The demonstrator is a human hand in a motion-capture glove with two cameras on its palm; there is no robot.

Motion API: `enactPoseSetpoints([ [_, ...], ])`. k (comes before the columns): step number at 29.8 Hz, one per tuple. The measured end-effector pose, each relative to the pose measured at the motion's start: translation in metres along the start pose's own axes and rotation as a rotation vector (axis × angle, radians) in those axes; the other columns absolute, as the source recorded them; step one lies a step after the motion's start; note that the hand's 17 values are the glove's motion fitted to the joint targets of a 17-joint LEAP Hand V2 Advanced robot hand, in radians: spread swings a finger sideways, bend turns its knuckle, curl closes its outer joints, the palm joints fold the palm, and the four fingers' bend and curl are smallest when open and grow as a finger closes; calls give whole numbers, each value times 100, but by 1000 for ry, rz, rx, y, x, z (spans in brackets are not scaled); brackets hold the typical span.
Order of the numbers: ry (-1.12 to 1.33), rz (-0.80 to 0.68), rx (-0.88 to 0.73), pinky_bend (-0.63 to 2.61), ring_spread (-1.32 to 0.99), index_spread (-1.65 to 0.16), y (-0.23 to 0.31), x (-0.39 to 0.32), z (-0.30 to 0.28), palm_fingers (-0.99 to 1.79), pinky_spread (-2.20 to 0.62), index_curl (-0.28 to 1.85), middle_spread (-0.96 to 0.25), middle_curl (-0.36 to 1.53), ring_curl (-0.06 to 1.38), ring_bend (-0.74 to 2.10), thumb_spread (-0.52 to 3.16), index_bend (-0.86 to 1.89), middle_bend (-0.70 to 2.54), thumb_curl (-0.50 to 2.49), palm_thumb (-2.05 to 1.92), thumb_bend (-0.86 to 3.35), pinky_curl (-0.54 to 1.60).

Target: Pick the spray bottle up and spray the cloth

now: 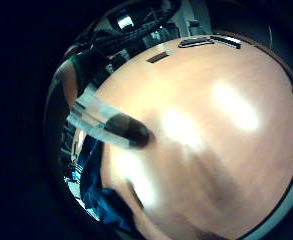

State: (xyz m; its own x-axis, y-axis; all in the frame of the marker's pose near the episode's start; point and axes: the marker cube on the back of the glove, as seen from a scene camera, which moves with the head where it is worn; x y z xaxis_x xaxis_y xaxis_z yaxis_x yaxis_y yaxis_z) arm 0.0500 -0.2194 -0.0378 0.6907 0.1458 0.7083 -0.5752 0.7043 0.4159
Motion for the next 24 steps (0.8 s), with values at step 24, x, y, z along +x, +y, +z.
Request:
enactPoseSetpoints([
  [24,-198,-114,351,47,-18,-28,7,8,-1,135,-18,31,-18,45,42,56,88,10,37,45,94,1,40],
])
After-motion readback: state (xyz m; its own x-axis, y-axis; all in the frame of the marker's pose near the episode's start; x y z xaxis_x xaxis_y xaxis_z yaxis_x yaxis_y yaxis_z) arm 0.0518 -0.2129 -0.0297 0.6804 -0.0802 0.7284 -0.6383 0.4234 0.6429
